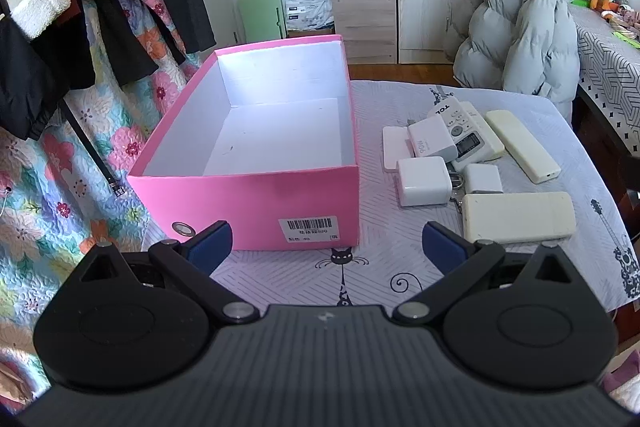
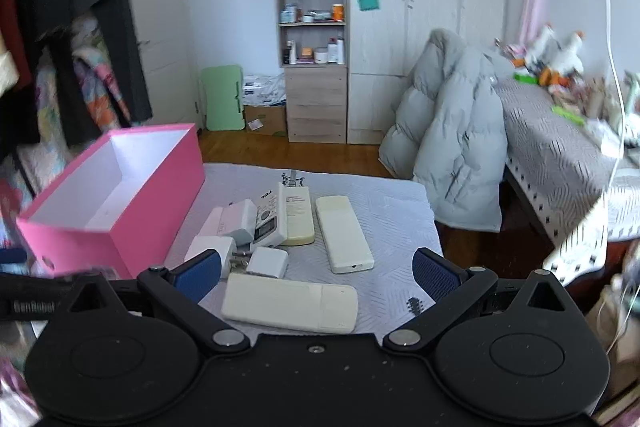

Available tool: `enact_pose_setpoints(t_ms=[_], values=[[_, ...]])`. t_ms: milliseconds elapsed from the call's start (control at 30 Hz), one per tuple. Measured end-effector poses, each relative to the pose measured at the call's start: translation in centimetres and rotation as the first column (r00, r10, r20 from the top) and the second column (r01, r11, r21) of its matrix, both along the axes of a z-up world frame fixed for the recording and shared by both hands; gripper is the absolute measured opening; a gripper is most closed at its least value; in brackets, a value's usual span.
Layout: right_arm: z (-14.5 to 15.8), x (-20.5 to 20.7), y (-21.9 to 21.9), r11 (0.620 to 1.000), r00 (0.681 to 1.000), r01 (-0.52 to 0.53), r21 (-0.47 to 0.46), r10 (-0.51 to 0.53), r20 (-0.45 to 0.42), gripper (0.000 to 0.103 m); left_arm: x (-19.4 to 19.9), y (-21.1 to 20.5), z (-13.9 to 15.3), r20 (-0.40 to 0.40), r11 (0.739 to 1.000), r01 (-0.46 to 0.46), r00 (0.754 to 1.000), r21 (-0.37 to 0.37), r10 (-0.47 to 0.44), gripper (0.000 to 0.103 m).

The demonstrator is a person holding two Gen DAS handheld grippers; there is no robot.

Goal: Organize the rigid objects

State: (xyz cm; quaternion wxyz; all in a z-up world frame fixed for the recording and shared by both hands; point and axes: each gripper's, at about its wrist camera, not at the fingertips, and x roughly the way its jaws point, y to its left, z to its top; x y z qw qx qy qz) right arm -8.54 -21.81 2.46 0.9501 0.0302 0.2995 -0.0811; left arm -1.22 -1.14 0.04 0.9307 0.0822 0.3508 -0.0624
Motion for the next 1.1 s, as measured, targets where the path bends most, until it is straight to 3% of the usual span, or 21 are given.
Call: enact_pose_setpoints(t_ms=[433, 1100], values=[[-0.1, -0.4, -0.2, 1.0, 1.0, -0.005, 0.025, 0.005, 0.009, 0.103, 0.2, 0.3, -0.2, -0.016, 1.0, -0.008, 1.0, -0.015, 0.007, 0.103], [-1.4, 0.6, -0.4, 0.999, 0.999, 0.02, 0.05, -0.018, -0.045, 0.103, 0.6, 0.5, -0.7, -0.047, 0.999, -0.016, 0.999, -0.031, 0.014, 0.103]])
